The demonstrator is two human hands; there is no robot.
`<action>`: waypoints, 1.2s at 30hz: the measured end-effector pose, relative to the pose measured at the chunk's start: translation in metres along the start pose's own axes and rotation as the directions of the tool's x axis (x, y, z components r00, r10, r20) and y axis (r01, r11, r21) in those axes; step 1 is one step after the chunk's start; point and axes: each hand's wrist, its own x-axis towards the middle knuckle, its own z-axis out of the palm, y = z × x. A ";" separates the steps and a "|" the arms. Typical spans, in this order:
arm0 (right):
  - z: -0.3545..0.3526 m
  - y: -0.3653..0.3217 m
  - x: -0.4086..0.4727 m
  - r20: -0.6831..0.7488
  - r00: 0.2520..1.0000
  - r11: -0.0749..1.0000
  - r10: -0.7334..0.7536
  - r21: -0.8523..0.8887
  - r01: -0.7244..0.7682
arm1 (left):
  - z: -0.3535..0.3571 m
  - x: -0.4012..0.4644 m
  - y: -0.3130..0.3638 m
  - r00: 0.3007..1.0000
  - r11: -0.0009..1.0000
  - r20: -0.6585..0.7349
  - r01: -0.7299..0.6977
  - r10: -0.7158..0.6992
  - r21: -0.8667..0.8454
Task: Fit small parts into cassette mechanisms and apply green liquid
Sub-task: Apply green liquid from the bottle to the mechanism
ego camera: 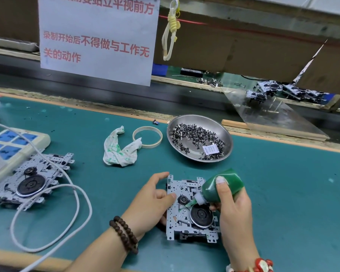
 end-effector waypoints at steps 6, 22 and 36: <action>0.000 -0.001 0.000 0.008 1.000 1.000 0.017 0.023 -0.017 | 0.001 0.001 -0.001 1.000 1.000 -0.013 -0.006 0.006 -0.004; -0.003 -0.007 0.002 -0.026 0.997 0.911 0.078 0.407 -0.061 | 0.002 -0.003 0.005 0.999 0.998 -0.018 0.026 -0.027 -0.049; -0.049 -0.010 0.021 0.216 0.925 0.600 0.313 0.710 -0.369 | -0.011 -0.002 0.024 0.992 0.992 -0.015 0.125 -0.125 0.000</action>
